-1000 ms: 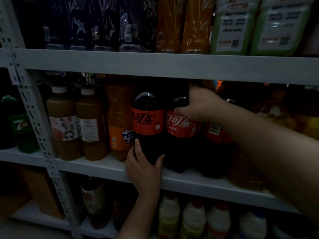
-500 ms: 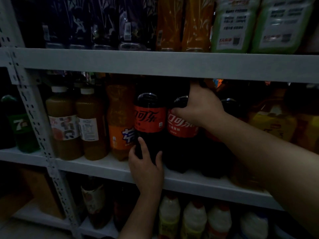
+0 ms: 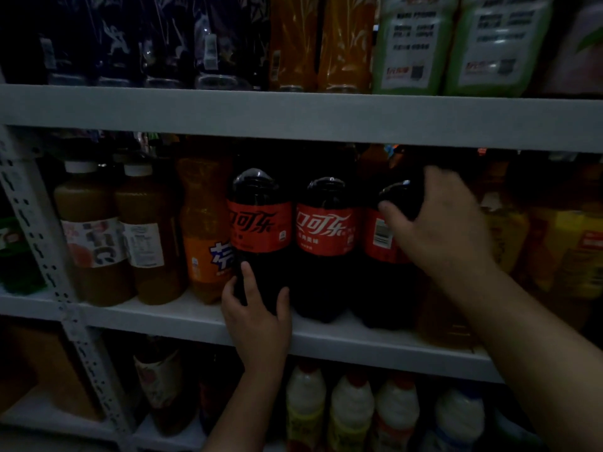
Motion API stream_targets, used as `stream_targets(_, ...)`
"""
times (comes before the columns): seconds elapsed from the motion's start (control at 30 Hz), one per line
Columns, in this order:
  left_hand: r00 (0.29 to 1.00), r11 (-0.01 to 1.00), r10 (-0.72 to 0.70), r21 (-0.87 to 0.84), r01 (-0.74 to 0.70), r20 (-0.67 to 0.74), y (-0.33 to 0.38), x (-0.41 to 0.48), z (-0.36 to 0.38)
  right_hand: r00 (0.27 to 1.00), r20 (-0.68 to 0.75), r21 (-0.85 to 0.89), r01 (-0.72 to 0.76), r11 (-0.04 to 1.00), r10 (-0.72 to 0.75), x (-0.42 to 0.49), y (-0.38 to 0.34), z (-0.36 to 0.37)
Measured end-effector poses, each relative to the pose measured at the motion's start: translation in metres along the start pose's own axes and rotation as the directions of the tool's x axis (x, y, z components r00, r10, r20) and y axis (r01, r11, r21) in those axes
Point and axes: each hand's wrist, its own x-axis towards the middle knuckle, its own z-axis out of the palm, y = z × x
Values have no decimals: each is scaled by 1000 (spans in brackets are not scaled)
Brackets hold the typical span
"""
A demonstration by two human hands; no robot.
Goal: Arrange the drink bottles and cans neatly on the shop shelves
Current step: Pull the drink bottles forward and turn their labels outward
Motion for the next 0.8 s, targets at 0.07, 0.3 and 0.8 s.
stream_targets(0.07, 1000, 1000, 4, -3, -4, 9, 0, -2, -1, 992, 113, 69, -72, 995, 64, 5, -4, 5)
stream_targets(0.3, 1000, 1000, 13, 13, -13, 22, -4, -2, -4, 991, 43, -134, -117, 984, 124, 22, -4, 19)
stream_targets(0.8, 962, 895, 274, -366, -255, 0, 81, -54, -2, 940, 332, -75, -52, 996, 74, 50, 7, -7)
